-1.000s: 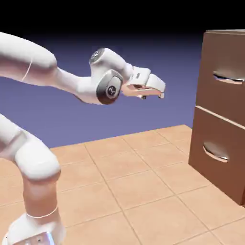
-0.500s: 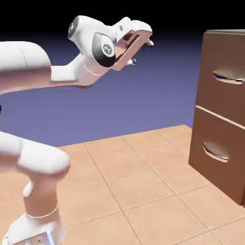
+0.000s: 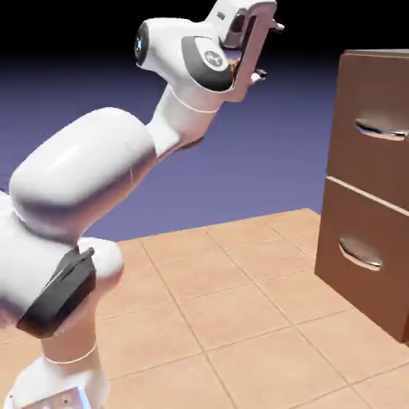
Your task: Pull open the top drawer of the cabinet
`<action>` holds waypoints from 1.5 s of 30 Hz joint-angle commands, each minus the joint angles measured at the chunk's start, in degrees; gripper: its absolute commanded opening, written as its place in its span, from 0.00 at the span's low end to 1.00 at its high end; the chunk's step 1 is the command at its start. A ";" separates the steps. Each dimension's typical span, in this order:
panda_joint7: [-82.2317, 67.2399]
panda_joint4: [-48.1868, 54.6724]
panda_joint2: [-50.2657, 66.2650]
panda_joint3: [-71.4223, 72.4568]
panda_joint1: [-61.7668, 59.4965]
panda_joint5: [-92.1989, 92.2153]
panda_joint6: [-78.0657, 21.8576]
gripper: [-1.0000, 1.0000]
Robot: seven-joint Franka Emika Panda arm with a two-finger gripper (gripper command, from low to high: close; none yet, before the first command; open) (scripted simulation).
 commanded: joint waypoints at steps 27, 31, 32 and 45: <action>-9.78 23.77 -20.56 -24.96 43.79 -55.37 -12.84 0.50; -10.69 29.40 -20.13 -25.38 47.28 -55.67 -10.72 0.00; -10.69 29.40 -20.13 -25.38 47.28 -55.67 -10.72 0.00; -6.92 2.41 -22.54 -22.51 30.10 -53.01 -20.55 0.00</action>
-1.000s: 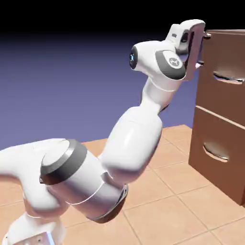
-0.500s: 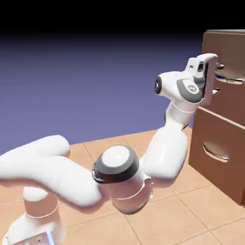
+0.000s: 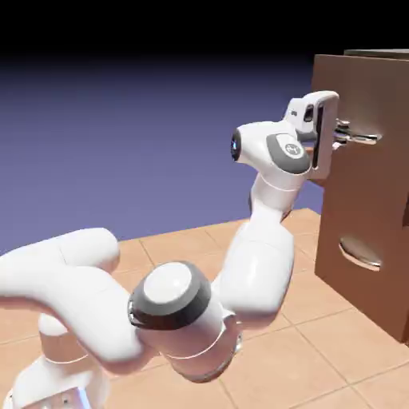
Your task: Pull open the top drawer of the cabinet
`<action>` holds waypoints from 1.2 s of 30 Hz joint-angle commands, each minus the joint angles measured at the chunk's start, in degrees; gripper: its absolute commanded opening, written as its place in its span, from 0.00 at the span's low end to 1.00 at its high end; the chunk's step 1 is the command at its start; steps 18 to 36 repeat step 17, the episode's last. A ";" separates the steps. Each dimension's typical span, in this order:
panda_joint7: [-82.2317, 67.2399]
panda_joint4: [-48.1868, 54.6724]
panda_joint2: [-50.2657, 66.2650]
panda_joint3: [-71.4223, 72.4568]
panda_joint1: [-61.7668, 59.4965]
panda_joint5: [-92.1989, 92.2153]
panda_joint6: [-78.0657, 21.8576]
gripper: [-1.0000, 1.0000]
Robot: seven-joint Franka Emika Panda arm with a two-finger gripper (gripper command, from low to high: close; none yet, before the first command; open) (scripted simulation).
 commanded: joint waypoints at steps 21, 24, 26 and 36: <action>1.15 -29.68 -6.32 9.16 -22.27 11.26 -7.71 1.00; 1.15 -29.68 -6.32 9.16 -22.27 11.26 -7.71 1.00; 1.15 -29.68 -6.32 9.16 -22.27 11.26 -7.71 1.00; 1.15 -29.68 -6.32 9.16 -22.27 11.26 -7.71 1.00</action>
